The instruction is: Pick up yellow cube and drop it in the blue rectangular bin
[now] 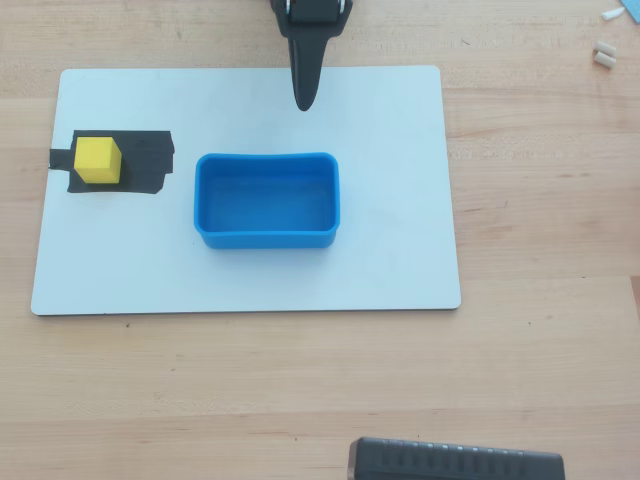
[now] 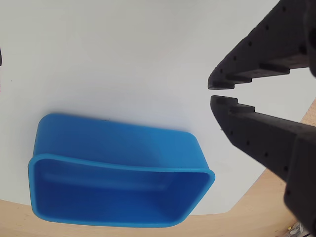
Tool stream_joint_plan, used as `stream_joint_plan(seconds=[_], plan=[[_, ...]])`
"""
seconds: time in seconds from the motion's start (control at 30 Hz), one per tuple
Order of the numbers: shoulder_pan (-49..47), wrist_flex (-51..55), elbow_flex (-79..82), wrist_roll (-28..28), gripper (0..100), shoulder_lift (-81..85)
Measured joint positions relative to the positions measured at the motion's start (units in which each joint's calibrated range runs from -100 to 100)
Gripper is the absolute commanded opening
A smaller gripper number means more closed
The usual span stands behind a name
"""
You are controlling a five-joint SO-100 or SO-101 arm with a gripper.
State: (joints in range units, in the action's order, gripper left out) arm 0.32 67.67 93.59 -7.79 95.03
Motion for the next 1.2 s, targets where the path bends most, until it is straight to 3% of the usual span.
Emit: stream_joint_plan(seconds=[0.67, 0.9, 1.2], plan=[[4.1, 1.6, -3.5, -1.8, 0, -1.1], [6.9, 1.9, -20.9, -2.9, 0, -21.8], [19.9, 3.1, -45.1, -9.3, 0, -50.2]])
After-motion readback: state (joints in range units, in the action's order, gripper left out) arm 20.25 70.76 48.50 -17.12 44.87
